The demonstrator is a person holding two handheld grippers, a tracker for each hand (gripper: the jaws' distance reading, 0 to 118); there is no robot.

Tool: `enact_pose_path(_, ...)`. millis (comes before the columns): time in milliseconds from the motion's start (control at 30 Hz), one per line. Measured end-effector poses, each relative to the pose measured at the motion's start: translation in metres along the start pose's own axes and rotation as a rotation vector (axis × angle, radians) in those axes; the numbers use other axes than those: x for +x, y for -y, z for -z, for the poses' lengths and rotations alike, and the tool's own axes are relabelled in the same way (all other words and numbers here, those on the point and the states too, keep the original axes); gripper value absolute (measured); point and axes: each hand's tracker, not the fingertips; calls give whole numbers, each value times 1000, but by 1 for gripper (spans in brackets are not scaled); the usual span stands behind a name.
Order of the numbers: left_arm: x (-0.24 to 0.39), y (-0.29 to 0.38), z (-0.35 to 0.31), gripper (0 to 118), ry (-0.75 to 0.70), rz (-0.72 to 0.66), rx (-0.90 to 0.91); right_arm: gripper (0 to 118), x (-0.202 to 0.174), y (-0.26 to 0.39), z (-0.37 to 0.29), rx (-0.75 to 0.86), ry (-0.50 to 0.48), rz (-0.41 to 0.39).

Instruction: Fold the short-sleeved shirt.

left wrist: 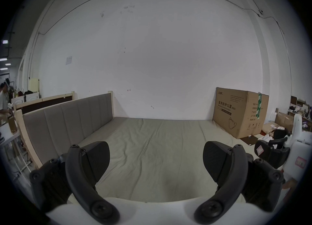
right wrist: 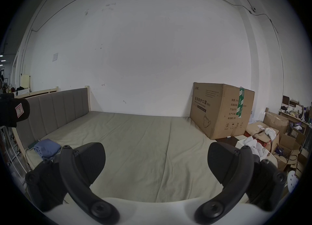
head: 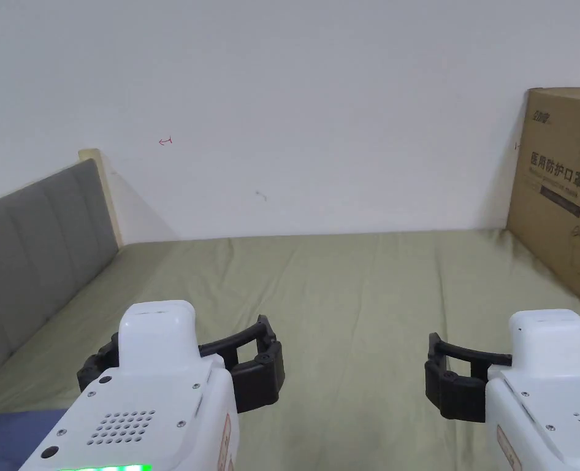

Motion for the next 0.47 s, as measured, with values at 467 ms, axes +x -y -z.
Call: enact_pose_path(467,4,5,4,113,28,19,4,118,1,1,1,-3,6,1)
